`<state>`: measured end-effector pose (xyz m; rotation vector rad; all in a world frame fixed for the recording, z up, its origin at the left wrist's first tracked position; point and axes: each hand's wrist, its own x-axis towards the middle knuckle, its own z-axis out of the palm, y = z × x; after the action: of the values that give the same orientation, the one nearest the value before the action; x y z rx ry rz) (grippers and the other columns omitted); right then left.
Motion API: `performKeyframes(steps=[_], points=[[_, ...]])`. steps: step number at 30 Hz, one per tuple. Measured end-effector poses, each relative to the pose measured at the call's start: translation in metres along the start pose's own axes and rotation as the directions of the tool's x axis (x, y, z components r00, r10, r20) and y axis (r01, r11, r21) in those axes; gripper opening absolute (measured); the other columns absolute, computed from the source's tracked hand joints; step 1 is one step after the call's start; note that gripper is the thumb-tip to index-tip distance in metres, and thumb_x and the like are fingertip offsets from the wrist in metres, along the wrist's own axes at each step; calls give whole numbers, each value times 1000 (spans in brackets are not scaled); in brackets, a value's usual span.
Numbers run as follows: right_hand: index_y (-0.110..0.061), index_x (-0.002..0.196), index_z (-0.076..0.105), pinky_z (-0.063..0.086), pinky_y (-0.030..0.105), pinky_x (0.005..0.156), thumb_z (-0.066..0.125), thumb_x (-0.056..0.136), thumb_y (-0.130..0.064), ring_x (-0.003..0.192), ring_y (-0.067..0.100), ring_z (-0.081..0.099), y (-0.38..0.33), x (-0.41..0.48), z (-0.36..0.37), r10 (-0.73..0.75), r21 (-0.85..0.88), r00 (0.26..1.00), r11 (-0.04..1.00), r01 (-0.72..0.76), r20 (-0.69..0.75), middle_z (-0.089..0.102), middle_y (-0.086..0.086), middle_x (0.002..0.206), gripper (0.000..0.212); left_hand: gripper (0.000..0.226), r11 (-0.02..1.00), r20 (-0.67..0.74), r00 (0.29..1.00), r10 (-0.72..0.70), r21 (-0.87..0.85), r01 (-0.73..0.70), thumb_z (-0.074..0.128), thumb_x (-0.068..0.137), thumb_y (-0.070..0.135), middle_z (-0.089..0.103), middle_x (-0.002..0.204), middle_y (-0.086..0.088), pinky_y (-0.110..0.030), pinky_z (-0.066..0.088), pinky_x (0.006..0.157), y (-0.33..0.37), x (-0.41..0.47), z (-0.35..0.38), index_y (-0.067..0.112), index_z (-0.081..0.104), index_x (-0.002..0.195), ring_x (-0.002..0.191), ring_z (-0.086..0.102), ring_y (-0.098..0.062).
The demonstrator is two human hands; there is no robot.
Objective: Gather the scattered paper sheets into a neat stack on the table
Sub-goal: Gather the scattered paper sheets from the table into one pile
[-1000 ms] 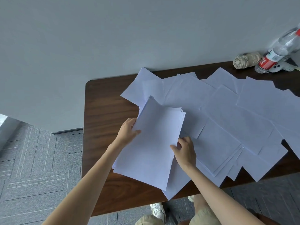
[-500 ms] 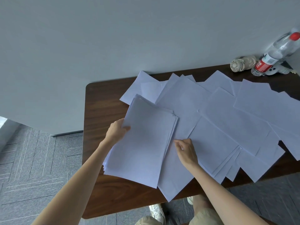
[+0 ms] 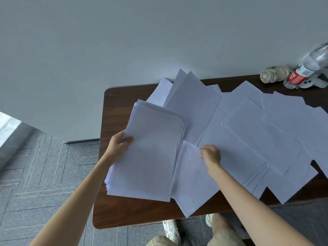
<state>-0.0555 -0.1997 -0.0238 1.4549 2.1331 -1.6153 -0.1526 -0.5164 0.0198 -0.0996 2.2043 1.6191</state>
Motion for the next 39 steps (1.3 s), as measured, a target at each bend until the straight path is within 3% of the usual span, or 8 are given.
performKeyframes(steps=[4, 7, 11, 19, 26, 31, 36, 39], points=[[-9, 73, 52, 47, 32, 69, 69, 84, -20, 60, 15, 42, -29, 16, -1, 163, 360, 978, 911, -199, 130, 46, 5, 73, 23, 22, 996, 11, 1000, 1, -89, 0, 60, 94, 3, 74, 83, 6, -28, 60, 66, 4, -3, 1, 22, 69, 98, 69, 69, -10], [-10, 96, 58, 53, 33, 85, 66, 88, -20, 72, 17, 53, -41, 28, -3, 255, 462, 932, 814, -351, 259, 53, 7, 80, 15, 20, 994, 10, 1000, -5, -108, 7, 60, 94, 2, 74, 77, 10, -24, 58, 62, 6, -2, 2, 20, 68, 97, 66, 69, -7], [-10, 86, 54, 45, 20, 58, 63, 90, -27, 68, 15, 57, -52, 30, -6, 291, 460, 888, 773, -437, 355, 59, 6, 80, 19, 19, 992, 22, 999, -24, -121, 26, 60, 94, 2, 75, 78, 9, -24, 58, 61, 5, 1, 2, 19, 67, 99, 66, 69, -8], [-17, 78, 51, 31, 19, 51, 75, 80, -27, 58, 10, 37, -66, 43, 4, 285, 371, 880, 824, -428, 381, 42, -1, 70, 26, 18, 982, 13, 995, -97, -160, 98, 61, 93, 2, 75, 79, 7, -24, 58, 61, -11, 2, 7, 17, 67, 102, 66, 70, -9], [-12, 89, 67, 54, 24, 72, 64, 87, -5, 77, 14, 68, -83, 42, 8, 83, 544, 905, 775, -322, 417, 74, 1, 82, 8, 17, 965, 6, 989, -145, -218, 143, 60, 94, 3, 76, 81, 5, -25, 58, 59, -23, -2, 17, 12, 65, 107, 67, 70, -11], [-12, 94, 66, 53, 17, 52, 53, 92, 0, 63, 5, 71, -87, 47, -4, -2, 542, 887, 792, -281, 462, 74, -8, 70, 18, 16, 934, -30, 980, -196, -309, 178, 64, 93, 7, 75, 86, 0, -29, 59, 61, -31, -8, 22, 14, 66, 107, 70, 71, -15], [-15, 100, 64, 54, 19, 76, 46, 96, -5, 87, 8, 68, -87, 59, -29, -52, 593, 863, 747, -301, 503, 70, -6, 95, 21, 16, 903, -91, 960, -265, -374, 213, 62, 93, 6, 75, 88, -2, -32, 59, 60, -43, -13, 24, 15, 65, 106, 69, 71, -16], [-11, 135, 52, 35, 26, 109, 43, 97, -11, 123, 15, 54, -81, 61, -40, -25, 568, 824, 736, -369, 566, 58, -3, 132, 39, 19, 878, -88, 947, -309, -409, 248, 64, 92, 8, 73, 96, -7, -34, 61, 64, -47, -16, 29, 12, 64, 110, 72, 71, -18]])
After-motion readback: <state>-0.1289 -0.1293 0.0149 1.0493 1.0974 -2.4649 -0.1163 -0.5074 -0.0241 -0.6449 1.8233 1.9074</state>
